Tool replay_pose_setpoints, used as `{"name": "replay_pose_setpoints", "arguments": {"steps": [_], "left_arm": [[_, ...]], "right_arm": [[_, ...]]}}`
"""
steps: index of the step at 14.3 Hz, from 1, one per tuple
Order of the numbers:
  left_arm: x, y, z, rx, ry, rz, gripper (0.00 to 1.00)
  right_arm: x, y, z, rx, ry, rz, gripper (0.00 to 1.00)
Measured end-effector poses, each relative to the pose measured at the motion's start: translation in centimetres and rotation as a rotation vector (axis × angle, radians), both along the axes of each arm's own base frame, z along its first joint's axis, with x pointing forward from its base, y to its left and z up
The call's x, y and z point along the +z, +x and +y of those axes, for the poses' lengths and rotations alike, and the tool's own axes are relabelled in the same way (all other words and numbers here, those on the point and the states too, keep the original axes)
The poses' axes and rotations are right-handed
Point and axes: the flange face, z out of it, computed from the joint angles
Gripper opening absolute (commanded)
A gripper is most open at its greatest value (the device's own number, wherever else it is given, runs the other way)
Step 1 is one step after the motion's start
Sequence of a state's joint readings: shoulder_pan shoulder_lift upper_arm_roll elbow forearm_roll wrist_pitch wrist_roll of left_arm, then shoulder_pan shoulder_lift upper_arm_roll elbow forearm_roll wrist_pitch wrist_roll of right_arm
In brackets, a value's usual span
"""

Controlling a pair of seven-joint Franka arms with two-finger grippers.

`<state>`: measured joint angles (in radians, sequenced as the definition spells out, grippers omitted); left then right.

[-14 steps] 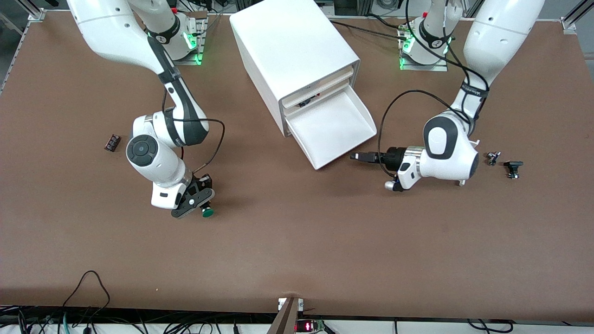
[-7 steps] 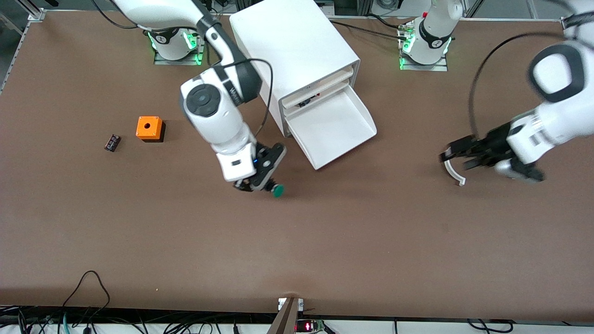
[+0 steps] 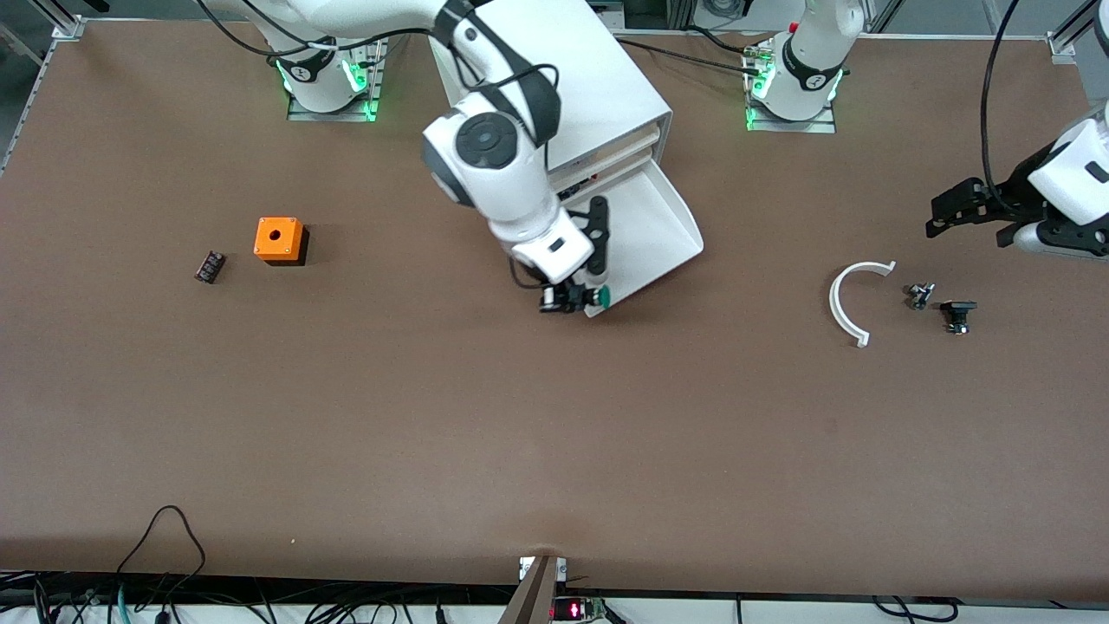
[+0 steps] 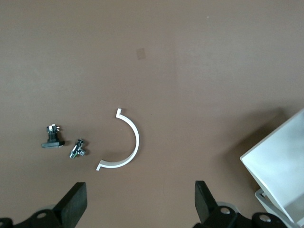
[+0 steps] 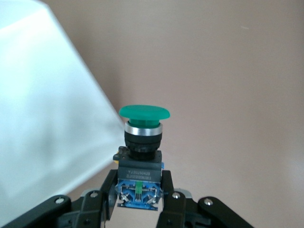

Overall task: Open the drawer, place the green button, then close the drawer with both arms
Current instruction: 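Lower the green button into the open drawer and open the right gripper, then withdraw the right gripper while the left gripper returns to the drawer front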

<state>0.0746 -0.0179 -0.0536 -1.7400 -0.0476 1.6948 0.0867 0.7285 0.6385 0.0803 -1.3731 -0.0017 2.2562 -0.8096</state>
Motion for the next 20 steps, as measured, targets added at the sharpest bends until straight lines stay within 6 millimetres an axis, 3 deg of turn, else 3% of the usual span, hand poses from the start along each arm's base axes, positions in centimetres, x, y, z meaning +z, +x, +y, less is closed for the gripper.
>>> {"name": "replay_pose_setpoints", "arguments": {"steps": [2,5,13,14,15,18,20], "left_arm": [[-0.4,0.2,-0.3,0.058,0.005,0.011,1.0],[-0.8,0.3,-0.2,0.121,0.007,0.02,1.0],[-0.8,0.3,-0.1,0.139,0.008,0.021,1.0],[-0.8,0.3,-0.1,0.139,0.008,0.021,1.0],[-0.8,0.3,-0.1,0.139,0.008,0.021,1.0],[-0.9,0.3,-0.1,0.141,0.008,0.023,1.0],[-0.9,0.4,0.0,0.142,0.008,0.024,1.0]], "right_arm": [[-1.1,-2.2,1.5,0.09,-0.077,0.002,0.31],[-2.5,-3.6,2.4,0.216,-0.135,0.012,0.31],[-5.6,-8.0,6.3,0.305,-0.166,0.025,0.33],[-6.1,-8.1,6.6,0.309,-0.169,0.027,0.5],[-6.4,-8.2,6.7,0.309,-0.171,0.029,1.0],[-6.6,-7.9,6.8,0.22,-0.161,0.039,1.0],[-5.6,-7.7,7.2,0.109,-0.138,0.038,1.0]]}}
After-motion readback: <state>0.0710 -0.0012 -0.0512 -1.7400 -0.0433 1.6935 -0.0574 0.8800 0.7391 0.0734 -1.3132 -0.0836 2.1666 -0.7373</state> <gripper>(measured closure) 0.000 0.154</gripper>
